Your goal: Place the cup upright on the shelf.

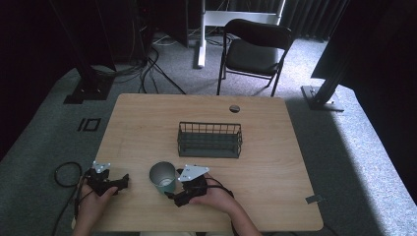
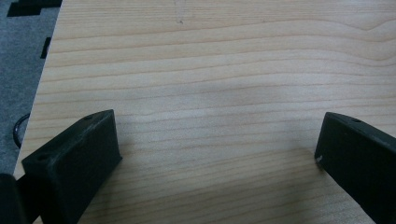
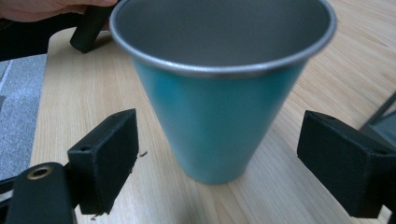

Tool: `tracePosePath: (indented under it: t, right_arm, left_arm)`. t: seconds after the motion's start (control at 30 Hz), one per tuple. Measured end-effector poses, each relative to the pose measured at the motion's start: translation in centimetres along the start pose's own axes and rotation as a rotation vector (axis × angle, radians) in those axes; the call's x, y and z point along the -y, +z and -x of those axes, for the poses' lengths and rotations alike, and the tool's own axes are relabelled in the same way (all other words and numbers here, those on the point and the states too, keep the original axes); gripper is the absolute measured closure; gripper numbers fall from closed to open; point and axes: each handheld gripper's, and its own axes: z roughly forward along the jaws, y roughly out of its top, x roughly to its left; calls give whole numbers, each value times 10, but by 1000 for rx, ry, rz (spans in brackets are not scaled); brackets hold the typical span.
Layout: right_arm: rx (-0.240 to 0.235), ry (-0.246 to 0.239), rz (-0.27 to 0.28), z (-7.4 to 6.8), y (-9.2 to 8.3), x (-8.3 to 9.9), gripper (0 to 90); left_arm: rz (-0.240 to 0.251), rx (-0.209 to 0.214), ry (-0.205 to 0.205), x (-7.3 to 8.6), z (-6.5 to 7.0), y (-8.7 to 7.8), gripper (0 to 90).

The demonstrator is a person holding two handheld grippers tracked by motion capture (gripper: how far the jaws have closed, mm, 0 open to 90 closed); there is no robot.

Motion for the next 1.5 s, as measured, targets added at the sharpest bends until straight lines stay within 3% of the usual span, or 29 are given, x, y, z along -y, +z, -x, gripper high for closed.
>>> tracePosePath:
  t: [0.37,0.73,1.0,1.17,1.5]
  right_arm:
    - [12,-14,35,-1,14,-8,121]
    - [12,7,87,-5,27,-18,129]
    - [10,-13,72,-6,27,-23,138]
    - [18,-11,94,-5,24,-28,139]
    - [21,21,139,0,8,-56,140]
  left_arm:
    - [0,0,0,0,0,0,2]
    - [0,0,0,0,0,0,2]
    - [0,0,0,0,0,0,2]
    - [0,0,0,0,0,0,2]
    - [3,0,-4,0,0,0,2]
